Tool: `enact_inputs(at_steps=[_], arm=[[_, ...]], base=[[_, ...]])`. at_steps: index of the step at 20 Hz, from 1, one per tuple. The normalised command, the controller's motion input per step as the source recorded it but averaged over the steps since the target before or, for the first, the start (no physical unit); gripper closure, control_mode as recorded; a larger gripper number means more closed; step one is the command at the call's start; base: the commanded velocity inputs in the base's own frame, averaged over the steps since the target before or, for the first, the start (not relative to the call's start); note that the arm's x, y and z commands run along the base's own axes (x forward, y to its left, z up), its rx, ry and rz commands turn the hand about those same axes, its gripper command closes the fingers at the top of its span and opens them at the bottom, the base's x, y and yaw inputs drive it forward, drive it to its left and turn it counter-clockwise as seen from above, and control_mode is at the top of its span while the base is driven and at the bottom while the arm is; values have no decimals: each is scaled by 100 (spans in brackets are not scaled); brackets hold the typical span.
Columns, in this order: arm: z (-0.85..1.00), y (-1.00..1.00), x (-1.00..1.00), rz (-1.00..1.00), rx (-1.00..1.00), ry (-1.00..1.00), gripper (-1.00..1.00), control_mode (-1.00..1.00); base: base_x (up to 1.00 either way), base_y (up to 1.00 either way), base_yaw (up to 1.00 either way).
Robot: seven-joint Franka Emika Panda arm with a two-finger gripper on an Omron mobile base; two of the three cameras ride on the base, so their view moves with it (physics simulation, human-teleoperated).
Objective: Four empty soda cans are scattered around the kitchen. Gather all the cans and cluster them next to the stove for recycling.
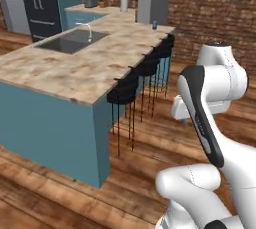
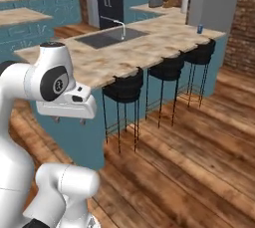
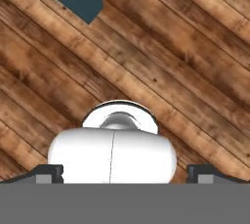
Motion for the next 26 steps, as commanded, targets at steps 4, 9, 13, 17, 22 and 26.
enact_inputs(at_steps=[4,9,13,17,22,26], arm=[[0,0,0,0,0,0,-100,100],[0,0,0,0,0,0,-100,100],[0,0,0,0,0,0,-100,100],[0,0,0,0,0,0,-100,100],[0,0,0,0,0,0,-100,100],[0,0,0,0,0,0,-100,100]], base=[[61,-91,49],[21,-100,43],[3,-100,39],[2,-100,38],[32,-91,34],[53,-94,32]])
